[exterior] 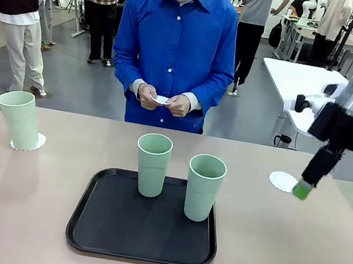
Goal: Place coasters on the table and set cups on them.
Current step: Take one Reusable plastic cup from the Flat Tray and place it on a coaster set by the human.
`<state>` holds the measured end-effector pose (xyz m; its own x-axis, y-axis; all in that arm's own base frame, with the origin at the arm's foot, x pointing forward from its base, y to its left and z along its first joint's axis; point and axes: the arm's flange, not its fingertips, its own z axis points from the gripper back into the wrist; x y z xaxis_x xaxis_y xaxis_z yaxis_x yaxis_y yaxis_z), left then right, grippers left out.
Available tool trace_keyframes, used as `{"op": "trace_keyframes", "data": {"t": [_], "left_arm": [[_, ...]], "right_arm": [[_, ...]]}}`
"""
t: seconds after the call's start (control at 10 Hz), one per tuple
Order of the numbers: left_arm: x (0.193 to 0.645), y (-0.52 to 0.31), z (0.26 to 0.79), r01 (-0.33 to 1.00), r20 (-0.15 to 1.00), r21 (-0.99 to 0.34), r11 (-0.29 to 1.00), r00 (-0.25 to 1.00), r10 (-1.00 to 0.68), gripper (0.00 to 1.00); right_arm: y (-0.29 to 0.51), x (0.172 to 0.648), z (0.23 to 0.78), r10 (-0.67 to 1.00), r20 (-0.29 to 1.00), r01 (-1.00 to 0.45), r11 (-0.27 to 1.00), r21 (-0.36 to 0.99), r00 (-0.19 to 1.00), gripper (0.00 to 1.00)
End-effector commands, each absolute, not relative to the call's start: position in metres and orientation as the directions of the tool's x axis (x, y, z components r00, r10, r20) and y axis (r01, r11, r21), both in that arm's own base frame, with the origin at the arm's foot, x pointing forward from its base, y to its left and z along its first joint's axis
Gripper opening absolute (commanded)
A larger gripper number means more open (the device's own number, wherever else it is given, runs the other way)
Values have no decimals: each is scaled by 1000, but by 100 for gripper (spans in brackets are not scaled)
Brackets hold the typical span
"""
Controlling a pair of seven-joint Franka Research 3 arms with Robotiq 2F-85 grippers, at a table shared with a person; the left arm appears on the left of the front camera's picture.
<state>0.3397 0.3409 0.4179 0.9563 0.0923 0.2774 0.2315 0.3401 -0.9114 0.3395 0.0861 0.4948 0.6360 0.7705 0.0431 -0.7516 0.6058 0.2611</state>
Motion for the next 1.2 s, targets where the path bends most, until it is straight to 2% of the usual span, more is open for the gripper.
{"op": "trace_keyframes", "data": {"t": [0.0, 0.1, 0.4, 0.5, 0.6, 0.8, 1.0, 1.1], "left_arm": [[337, 342, 419, 237, 281, -912, 334, 956, 87, 100], [337, 342, 419, 237, 281, -912, 334, 956, 87, 100], [337, 342, 419, 237, 281, -912, 334, 956, 87, 100], [337, 342, 419, 237, 281, -912, 334, 956, 87, 100], [337, 342, 419, 237, 281, -912, 334, 956, 87, 100], [337, 342, 419, 237, 281, -912, 334, 956, 87, 100], [337, 342, 419, 237, 281, -912, 334, 956, 87, 100], [337, 342, 419, 237, 281, -912, 334, 956, 87, 100]], "right_arm": [[75, 341, 477, 784, 20, -749, 584, 313, 620, 100], [86, 339, 495, 770, 43, -752, 606, 261, 636, 100], [83, 339, 485, 776, 21, -748, 599, 286, 630, 100], [66, 342, 483, 883, 208, -897, 371, 240, 421, 100], [50, 356, 479, 854, 402, -937, 245, 250, 330, 100], [26, 379, 458, 778, 614, -980, 13, 197, 134, 100], [11, 397, 430, 631, 759, -977, -4, 212, 162, 100], [8, 401, 417, 541, 823, -969, -51, 241, 176, 100]]}}
